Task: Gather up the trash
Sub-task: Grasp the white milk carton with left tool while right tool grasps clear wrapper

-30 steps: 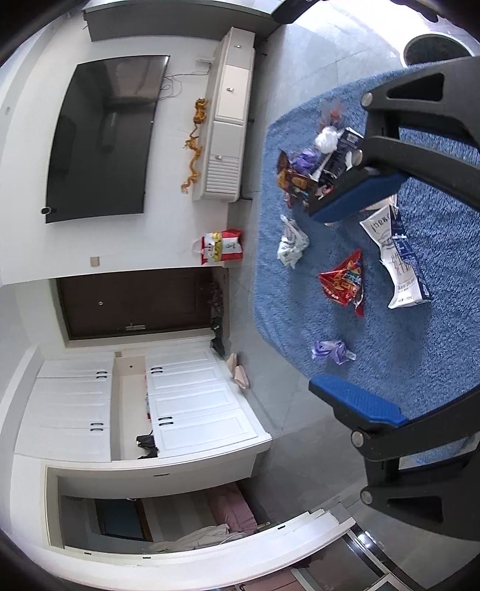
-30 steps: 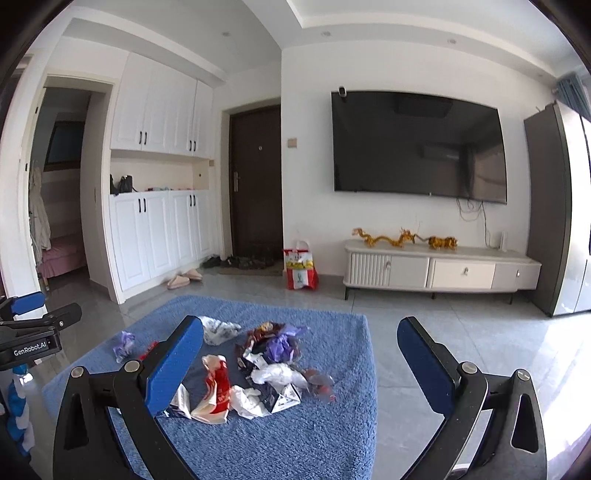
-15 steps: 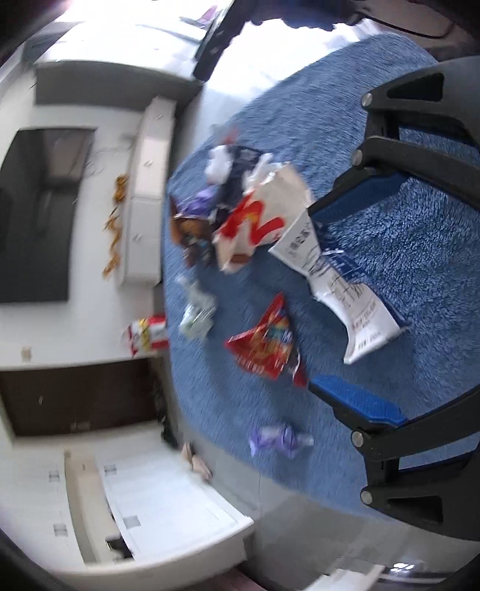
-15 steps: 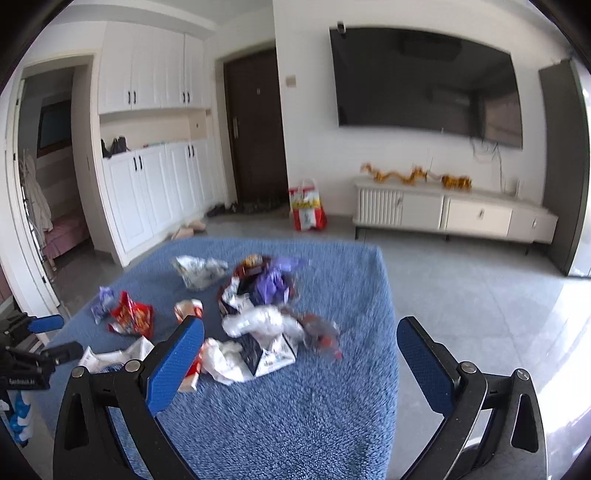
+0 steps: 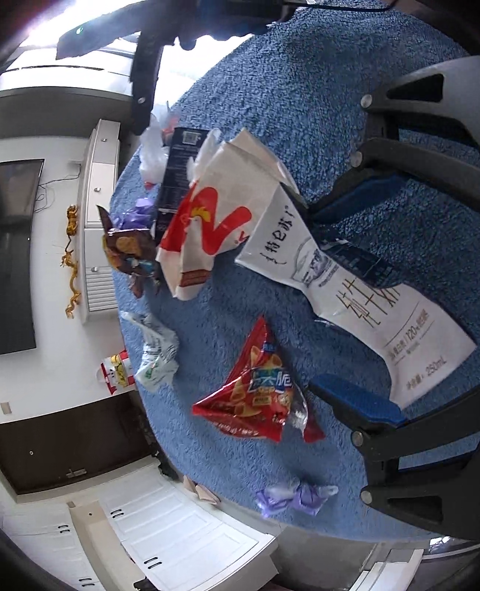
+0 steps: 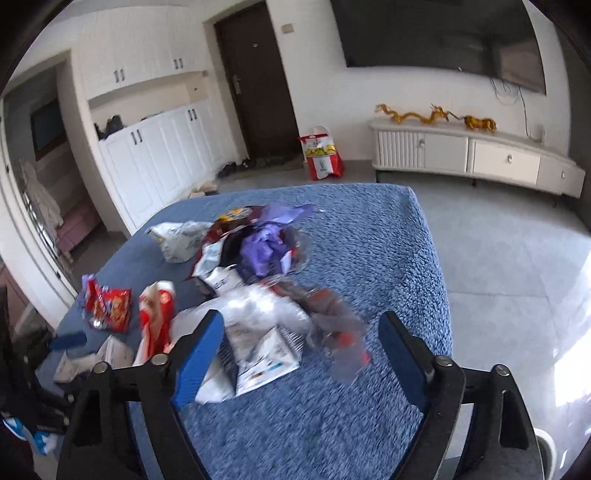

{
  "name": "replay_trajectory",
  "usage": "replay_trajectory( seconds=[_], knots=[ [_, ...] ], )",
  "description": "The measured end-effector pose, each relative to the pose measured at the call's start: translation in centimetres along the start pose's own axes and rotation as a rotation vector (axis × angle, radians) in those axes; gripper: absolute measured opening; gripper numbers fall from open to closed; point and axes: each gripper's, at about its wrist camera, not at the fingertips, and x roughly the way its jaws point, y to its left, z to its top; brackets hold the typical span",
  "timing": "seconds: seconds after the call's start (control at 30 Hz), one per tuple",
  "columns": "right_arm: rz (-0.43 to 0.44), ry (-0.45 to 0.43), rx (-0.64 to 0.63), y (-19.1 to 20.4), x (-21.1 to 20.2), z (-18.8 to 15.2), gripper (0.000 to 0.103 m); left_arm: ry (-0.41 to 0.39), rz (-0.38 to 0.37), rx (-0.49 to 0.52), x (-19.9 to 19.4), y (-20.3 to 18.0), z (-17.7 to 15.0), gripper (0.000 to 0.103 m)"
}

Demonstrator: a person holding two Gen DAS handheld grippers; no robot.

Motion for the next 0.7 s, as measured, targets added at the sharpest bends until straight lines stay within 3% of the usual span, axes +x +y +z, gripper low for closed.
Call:
replay_trajectory(
  seconds=[0.13, 0.2, 0.3, 0.37, 0.4, 0.7],
  knots=[
    [0.018, 0.028, 0.039, -1.6, 1.5, 0.1, 0.067, 0.020, -0.012, -0.017, 1.0, 0.3, -0.4, 0.077],
    [0.030, 0.049, 0.058, -2.3, 2.1, 0.2, 0.058, 0.031, -0.031, -0.030, 1.3, 0.5, -0.4, 0.062],
    [0.073, 0.090, 0.080, -3.0, 3.5, 0.2, 0.035, 0.034, -0.047, -0.047, 1.5, 0.6, -0.3, 0.046],
    [0.092, 0.107, 0.087, -3.3, 4.0, 0.2, 0.010, 0.033, -0.054, -0.060, 1.5, 0.5, -0.3, 0.037],
    [0.103, 0.104, 0.086, -3.2, 3.9, 0.2, 0.009, 0.032, -0.052, -0.065, 1.5, 0.5, -0.2, 0.033],
    [0.114, 0.003, 0.042, -2.1, -1.6, 0.8, 0.005, -0.029, -0.011, -0.149, -2.2, 0.8, -0.8, 0.032]
  ],
)
